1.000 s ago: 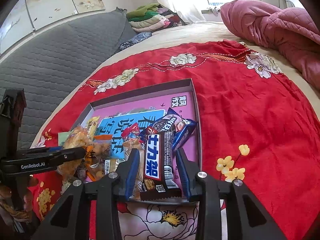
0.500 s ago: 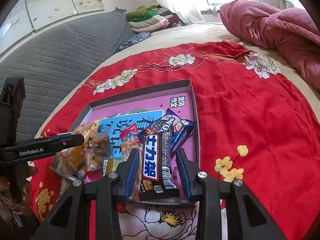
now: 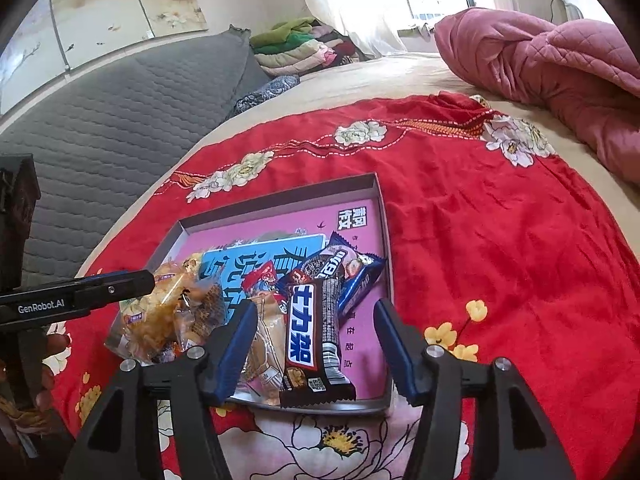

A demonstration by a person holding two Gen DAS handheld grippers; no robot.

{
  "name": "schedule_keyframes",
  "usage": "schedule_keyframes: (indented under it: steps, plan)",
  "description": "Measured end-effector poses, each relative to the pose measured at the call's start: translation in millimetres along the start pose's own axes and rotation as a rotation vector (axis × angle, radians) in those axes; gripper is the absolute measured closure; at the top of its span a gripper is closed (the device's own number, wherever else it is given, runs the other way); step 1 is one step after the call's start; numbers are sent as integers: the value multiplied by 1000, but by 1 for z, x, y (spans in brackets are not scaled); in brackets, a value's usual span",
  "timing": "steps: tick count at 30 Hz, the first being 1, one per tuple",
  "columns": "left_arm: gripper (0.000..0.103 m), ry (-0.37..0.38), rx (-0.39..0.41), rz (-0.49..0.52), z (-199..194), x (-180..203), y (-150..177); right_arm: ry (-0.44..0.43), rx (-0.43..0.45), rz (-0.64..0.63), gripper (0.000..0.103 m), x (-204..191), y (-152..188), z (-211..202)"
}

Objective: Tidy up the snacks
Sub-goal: 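Lower the chocolate bar and puffed snack bag into the tray, then open both tools to release the chocolate bar and snack bag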

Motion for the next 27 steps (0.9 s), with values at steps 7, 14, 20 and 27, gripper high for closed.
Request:
schedule_keyframes:
  steps: [7,14,20,27]
  plan:
    - [37,-3,12,4,-12,2,1,-2,36,-34,33,-8,-2,-7]
    - [32,-4,20,3,-25,7,7,1,78,-52,24,-14,-3,-20]
    - [27,5,16,-1,-40,14,28,27,101,-32,14,-17,9,-42]
    - [27,1,-3,-43,-53,19,61,49,110,-27,9,-28,24,-63]
Point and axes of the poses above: each gripper's, at about its wrist camera, not at the fingertips, and z roughly the way its jaws point, x to its right, y to its underside, the point moved 4 cm from there along z, roughly the way its jaws point, and after that the axes turned 14 degrees about z, right-handed, at the moved point
